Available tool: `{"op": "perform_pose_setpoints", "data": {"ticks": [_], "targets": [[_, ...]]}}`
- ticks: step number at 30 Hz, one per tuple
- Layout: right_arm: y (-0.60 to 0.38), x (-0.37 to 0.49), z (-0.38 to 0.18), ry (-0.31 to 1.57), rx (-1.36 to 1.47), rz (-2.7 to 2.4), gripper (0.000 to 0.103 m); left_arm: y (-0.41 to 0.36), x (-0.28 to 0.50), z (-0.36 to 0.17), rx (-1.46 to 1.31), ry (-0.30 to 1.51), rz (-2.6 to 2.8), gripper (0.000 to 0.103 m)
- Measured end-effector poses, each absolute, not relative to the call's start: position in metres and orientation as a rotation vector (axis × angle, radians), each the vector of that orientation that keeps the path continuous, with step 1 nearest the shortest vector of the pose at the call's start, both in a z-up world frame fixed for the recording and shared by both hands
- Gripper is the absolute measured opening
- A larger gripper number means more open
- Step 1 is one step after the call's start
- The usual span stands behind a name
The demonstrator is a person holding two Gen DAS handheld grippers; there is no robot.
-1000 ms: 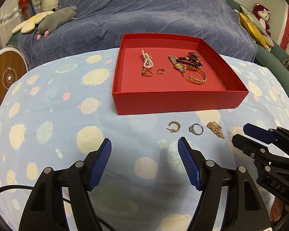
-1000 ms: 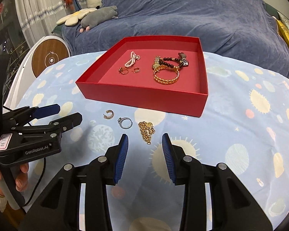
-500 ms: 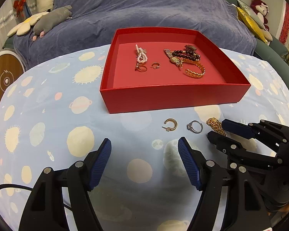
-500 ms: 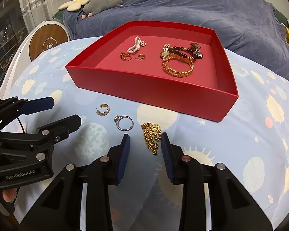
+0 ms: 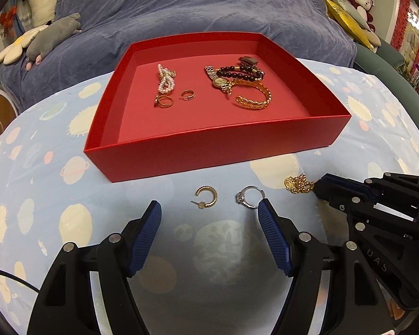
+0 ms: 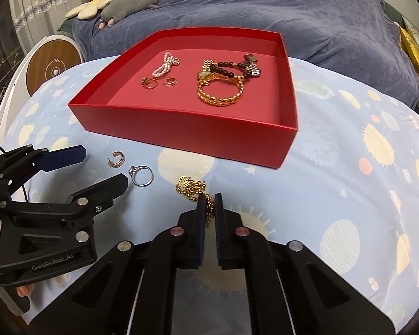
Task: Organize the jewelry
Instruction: 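Grasp the tangled gold chain with the right gripper while the left grasps the hoop earring, then carry the gold chain and earring into the red box and open both grippers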
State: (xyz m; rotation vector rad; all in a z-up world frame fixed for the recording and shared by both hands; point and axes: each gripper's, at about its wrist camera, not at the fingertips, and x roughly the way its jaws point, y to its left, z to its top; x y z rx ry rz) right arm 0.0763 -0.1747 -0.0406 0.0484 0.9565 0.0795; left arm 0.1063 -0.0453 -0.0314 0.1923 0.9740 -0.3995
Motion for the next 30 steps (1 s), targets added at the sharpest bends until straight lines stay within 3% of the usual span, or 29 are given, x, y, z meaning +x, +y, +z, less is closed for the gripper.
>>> {"op": "perform_pose_setpoints", "data": {"ticks": [5, 8, 13, 30], "targets": [[-0.179, 0.077, -0.040, 0.960, 0.062, 0.073, 0.005, -0.058, 0.114, -0.040, 0.182, 0.969, -0.404, 0.065], [-0.179, 0.077, -0.040, 0.961, 0.066, 0.077, 0.005, -0.062, 0.111, -0.040, 0.200, 0.937, -0.406, 0.049], [-0.181, 0.076, -0.037, 0.955, 0.077, 0.089, 0.005, -0.058, 0.110, -0.038, 0.192, 0.931, -0.418, 0.012], [-0.192, 0.052, 0.020, 0.818, 0.139, 0.128, 0.005, -0.012, 0.102, -0.003, 0.088, 0.933, -0.423, 0.011]]}}
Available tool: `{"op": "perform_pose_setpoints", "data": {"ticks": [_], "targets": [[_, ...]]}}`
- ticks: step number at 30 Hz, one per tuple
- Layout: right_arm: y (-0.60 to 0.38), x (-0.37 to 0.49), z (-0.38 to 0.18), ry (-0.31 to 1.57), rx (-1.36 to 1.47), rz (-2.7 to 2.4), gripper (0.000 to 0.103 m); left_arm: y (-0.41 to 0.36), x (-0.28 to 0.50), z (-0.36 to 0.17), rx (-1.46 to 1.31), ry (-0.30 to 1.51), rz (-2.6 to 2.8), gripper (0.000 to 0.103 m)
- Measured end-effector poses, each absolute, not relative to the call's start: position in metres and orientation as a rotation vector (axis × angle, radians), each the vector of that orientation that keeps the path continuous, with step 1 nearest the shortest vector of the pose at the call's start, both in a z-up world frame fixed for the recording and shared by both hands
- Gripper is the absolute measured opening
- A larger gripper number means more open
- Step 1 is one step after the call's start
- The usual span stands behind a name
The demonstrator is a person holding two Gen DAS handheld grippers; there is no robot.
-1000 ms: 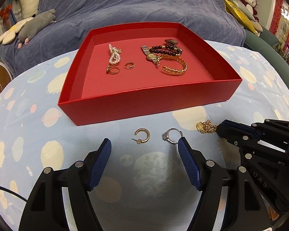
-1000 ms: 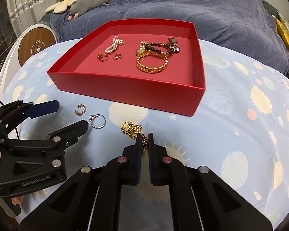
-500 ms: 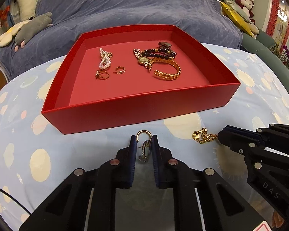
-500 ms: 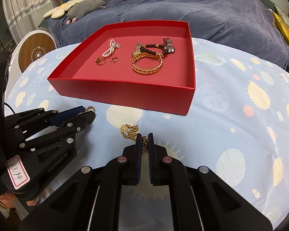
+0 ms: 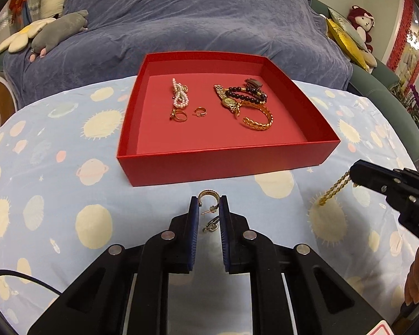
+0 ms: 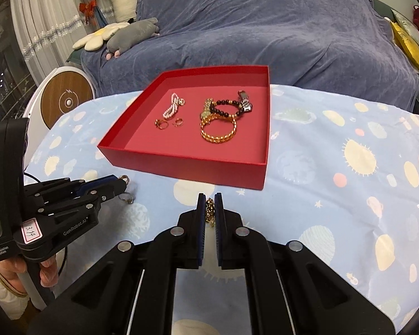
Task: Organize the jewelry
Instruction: 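Carry the gold chain and earring into the red box and open both grippers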
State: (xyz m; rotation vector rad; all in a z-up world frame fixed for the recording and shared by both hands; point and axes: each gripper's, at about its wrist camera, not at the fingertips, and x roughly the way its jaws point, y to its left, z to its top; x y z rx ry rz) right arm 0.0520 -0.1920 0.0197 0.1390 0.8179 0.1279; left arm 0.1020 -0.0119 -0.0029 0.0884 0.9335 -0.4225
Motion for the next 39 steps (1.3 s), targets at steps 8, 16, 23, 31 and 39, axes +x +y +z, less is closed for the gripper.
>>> {"op": "perform_pose_setpoints", "data": {"ticks": [8, 16, 23, 31, 39], "targets": [[-0.200, 0.048, 0.076, 0.711, 0.161, 0.164, 0.005, 0.010, 0.096, 0.044, 0.090, 0.878, -0.413, 0.011], [-0.195, 0.075, 0.135, 0.622, 0.125, 0.188, 0.005, 0.005, 0.120, 0.106, 0.126, 0.783, -0.414, 0.011], [-0.194, 0.118, 0.139, 0.635, 0.152, 0.187, 0.005, -0.014, 0.151, 0.112, 0.147, 0.776, -0.408, 0.011], [-0.191, 0.162, 0.095, 0.731, 0.201, 0.182, 0.005, -0.025, 0.200, 0.058, 0.130, 0.903, -0.363, 0.012], [-0.191, 0.171, 0.054, 0.798, 0.218, 0.180, 0.006, -0.023, 0.213, 0.025, 0.139, 0.956, -0.311, 0.014]]}}
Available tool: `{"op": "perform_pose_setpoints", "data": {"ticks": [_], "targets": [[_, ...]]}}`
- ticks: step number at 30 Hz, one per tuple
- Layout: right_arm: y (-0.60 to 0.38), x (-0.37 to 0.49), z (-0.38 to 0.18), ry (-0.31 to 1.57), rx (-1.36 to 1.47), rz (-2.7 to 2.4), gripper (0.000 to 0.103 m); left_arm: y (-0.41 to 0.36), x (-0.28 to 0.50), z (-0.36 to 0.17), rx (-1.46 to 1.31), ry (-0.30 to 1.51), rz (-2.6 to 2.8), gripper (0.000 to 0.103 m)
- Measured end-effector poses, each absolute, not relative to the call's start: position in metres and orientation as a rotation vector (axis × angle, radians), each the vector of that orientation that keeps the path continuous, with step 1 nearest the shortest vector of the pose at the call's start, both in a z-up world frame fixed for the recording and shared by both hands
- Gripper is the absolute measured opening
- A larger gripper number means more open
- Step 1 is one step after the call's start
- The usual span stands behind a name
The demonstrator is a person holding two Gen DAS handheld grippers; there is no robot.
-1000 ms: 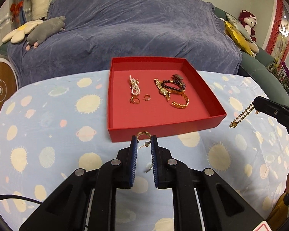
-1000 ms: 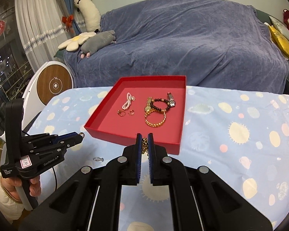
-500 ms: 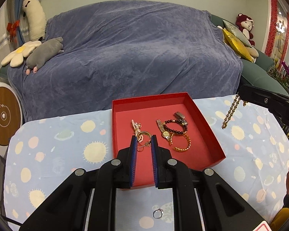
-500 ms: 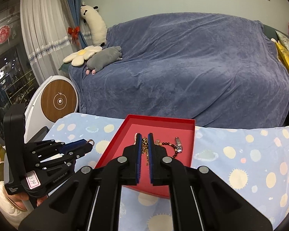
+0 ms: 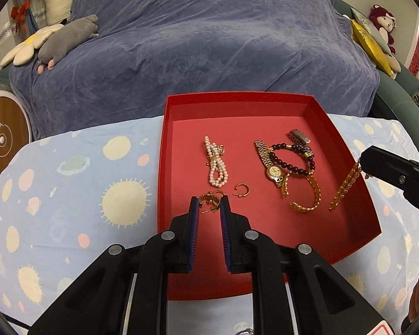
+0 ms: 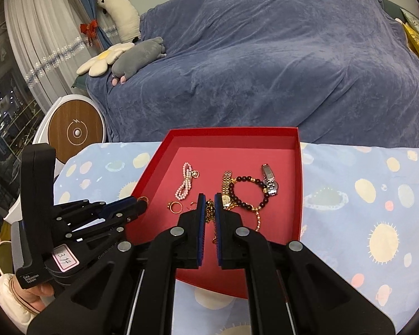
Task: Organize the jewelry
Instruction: 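Carry the gold chain and earring into the red box and open both grippers, then withdraw both grippers and move the right gripper to the silver ring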
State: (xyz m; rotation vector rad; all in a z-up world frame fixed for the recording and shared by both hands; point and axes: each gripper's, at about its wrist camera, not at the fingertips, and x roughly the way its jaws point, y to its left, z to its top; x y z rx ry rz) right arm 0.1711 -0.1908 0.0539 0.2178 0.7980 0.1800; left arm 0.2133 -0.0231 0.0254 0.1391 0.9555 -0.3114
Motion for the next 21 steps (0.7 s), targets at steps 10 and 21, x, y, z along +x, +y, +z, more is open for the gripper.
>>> {"op": "perform_pose_setpoints", "data": {"ticks": [10, 21], "targets": [[-0.196, 0.169, 0.057, 0.732, 0.187, 0.120, 0.022, -0.025, 0.210, 0.030, 0.187, 0.858, -0.209, 0.073], [-0.195, 0.127, 0.075, 0.679, 0.119, 0.109, 0.036, -0.003, 0.181, 0.061, 0.134, 0.814, -0.186, 0.080]]}}
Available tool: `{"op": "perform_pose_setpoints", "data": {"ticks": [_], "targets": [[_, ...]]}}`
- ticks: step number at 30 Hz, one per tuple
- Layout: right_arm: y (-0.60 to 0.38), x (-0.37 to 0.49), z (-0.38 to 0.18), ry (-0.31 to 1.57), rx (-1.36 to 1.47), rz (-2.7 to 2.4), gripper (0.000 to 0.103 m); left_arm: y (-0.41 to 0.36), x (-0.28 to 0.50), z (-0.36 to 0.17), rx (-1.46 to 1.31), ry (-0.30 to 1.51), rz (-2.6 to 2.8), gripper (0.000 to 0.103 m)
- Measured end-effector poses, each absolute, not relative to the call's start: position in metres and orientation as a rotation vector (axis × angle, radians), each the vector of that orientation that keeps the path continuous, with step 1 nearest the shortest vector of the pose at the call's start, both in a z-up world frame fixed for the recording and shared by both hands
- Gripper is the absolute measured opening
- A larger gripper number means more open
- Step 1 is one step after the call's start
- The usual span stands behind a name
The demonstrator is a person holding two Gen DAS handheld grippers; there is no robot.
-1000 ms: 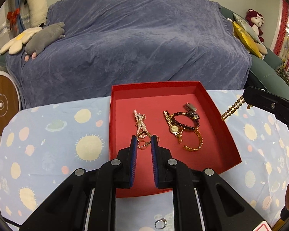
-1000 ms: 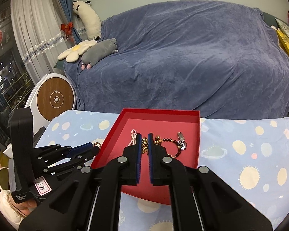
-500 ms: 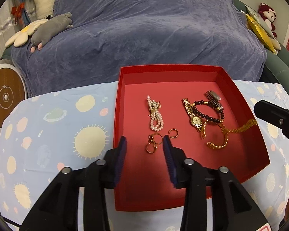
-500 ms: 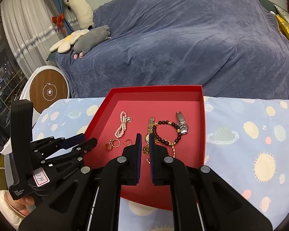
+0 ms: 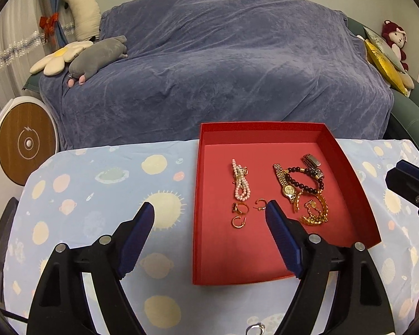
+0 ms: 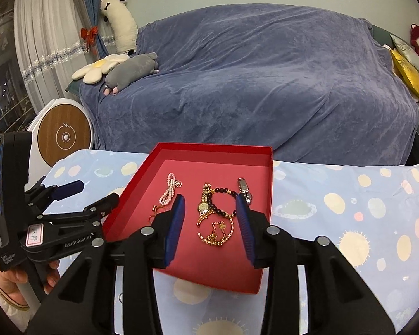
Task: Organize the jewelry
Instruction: 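Withdraw both grippers and move the right gripper to the silver ring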
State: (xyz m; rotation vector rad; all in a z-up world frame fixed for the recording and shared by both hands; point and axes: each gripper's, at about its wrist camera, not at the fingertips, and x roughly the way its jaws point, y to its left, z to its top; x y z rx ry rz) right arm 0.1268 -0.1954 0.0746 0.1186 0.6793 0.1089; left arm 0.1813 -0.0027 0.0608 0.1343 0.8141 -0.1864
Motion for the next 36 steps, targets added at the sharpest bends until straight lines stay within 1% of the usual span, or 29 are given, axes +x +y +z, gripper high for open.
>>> {"op": "perform_pose_setpoints", "data": {"ticks": [8, 18, 27, 36], "targets": [[-0.192, 0.081, 0.065, 0.726, 0.145, 0.134, 0.036, 0.017, 0.140, 0.063, 0.120, 0.842, -0.155, 0.082], [-0.175, 0.043, 0.036, 0.783, 0.148, 0.124, 0.036, 0.031, 0.104, 0.039, 0.082, 0.906, -0.132, 0.082], [-0.149, 0.035, 0.009, 0.837, 0.133, 0.181, 0.036, 0.035, 0.088, 0.008, 0.088, 0.950, -0.113, 0.082], [-0.106, 0.046, -0.015, 0.890, 0.057, 0.260, 0.036, 0.049, 0.083, 0.002, 0.108, 0.940, -0.096, 0.082]]}}
